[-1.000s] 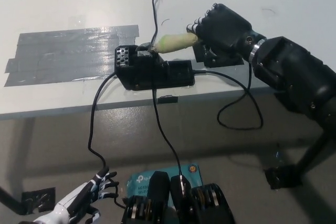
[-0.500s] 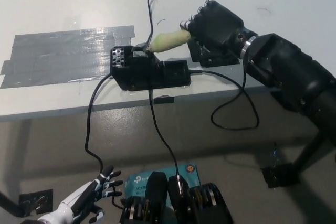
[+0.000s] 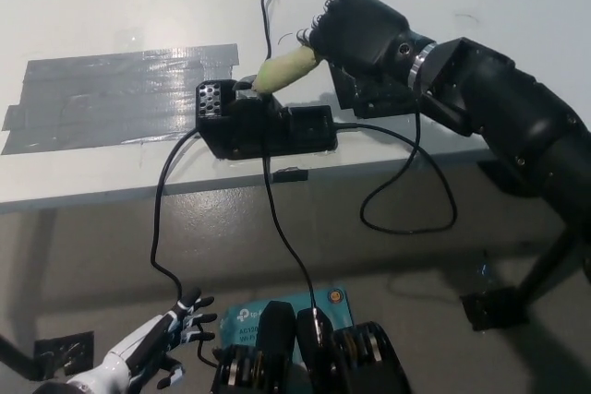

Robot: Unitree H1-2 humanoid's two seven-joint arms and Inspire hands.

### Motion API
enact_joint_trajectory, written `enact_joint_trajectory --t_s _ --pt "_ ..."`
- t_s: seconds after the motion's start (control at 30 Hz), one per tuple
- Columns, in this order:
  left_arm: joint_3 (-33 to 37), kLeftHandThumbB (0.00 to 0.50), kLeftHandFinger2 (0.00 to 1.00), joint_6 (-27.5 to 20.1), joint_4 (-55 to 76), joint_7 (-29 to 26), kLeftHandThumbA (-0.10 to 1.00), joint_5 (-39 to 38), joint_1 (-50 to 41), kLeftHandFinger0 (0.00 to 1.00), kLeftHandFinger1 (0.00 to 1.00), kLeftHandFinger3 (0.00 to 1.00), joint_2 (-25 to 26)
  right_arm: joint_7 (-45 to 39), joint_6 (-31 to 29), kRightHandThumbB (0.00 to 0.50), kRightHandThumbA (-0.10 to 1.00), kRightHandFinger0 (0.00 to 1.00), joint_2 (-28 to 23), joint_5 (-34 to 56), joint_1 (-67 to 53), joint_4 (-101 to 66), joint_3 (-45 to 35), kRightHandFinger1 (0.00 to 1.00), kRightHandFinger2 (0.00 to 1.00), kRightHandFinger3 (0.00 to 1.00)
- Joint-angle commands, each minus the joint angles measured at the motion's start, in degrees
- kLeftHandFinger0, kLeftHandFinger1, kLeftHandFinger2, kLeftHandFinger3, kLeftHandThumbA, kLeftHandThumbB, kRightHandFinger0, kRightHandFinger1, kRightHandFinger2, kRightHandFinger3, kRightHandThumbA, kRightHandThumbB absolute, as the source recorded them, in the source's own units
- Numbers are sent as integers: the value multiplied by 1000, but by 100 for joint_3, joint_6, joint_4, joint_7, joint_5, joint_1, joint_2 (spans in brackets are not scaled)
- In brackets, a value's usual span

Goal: The robot uses its right hand to grab and lift the soldering gun kept on the middle of the table and puts it in its base

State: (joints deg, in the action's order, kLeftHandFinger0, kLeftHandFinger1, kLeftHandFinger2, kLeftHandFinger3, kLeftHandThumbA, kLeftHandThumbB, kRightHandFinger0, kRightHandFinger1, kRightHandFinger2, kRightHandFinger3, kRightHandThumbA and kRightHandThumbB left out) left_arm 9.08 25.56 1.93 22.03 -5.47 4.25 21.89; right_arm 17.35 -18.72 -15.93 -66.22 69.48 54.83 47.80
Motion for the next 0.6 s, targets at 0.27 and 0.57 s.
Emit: enact_joint_trajectory --t_s 0.27,0.57 --pt "36 446 985 -20 179 118 1000 64 84 933 904 1000 102 -607 268 104 -94 0 230 225 32 -292 -206 116 526 785" --pt "24 431 996 -51 131 116 1000 82 37 895 895 1000 132 -2587 1542 500 701 1000 240 -2 -43 -1259 -351 1000 1000 1000"
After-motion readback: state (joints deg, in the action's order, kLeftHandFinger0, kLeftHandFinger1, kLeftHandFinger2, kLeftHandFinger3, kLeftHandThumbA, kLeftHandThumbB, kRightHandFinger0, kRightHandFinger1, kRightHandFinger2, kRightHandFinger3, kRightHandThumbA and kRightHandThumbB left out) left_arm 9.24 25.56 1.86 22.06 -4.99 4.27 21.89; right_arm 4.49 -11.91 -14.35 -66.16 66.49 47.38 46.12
